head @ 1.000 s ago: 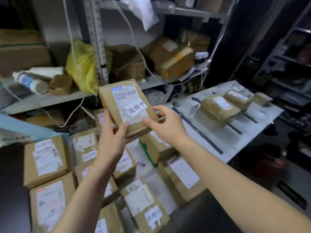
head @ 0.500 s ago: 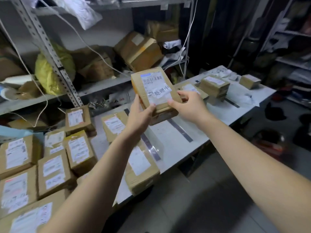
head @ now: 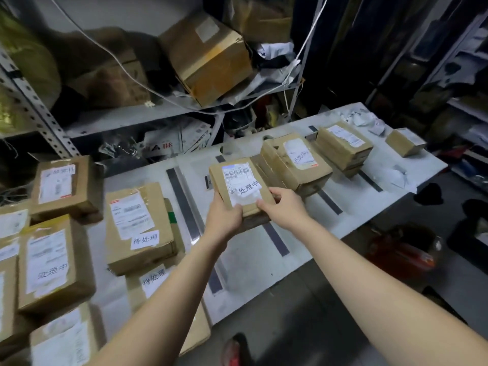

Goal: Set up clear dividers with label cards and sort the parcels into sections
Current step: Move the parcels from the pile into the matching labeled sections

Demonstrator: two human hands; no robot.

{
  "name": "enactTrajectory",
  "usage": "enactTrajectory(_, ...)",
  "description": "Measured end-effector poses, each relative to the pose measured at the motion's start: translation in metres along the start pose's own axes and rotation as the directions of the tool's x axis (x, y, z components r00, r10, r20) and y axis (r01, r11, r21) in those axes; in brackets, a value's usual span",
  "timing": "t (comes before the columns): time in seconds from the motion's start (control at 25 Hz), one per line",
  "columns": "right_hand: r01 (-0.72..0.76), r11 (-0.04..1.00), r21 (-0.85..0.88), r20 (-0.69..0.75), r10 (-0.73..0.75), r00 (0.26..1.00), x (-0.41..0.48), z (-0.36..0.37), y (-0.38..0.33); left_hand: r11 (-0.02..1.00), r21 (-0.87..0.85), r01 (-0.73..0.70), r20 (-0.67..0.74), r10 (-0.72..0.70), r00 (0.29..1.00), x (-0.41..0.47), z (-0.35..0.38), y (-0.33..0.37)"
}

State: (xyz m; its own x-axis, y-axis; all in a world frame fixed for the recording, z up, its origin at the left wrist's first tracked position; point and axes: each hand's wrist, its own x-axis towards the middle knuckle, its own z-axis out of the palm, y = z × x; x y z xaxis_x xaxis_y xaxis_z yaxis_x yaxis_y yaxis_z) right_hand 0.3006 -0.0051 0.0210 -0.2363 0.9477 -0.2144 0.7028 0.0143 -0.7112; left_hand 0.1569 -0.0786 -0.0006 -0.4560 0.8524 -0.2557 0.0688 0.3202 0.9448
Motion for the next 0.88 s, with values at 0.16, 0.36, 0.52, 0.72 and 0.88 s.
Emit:
enactTrajectory(0.16, -0.004, 0.998, -0.066, 0.09, 0.01, 0.996, 0.038, 0.025, 0.005, 0.985, -0.027, 0.172, -0.077, -0.174, 0.982, 0.035, 0.015, -0.018)
enactTrajectory(0.36, -0.024, 0.988, -0.15, 0.171, 0.05, 0.984, 0.074, 0.065, 0.031, 0.949, -0.073, 0.308, -0.116, -0.315, 0.942, 0.069, 0.03, -0.046)
enactTrajectory(0.52, -0.002, 0.988, -0.157, 0.233, 0.038, 0.972, 0.082, 0.081, 0.046, 0.916, 0.016, 0.4, -0.16, -0.393, 0.906, 0.071, 0.038, -0.066)
enactTrajectory(0.72, 0.144, 0.926, -0.349, 0.212, -0.071, 0.975, 0.09, 0.067, 0.038, 0.889, 0.383, 0.251, -0.19, -0.19, 0.963, 0.053, 0.03, -0.028)
enactTrajectory(0.88, 0.508, 0.722, -0.469, 0.311, -0.404, 0.86, 0.095, 0.035, -0.022, 0.676, 0.727, 0.121, -0.218, 0.06, 0.974, 0.017, -0.026, 0.024)
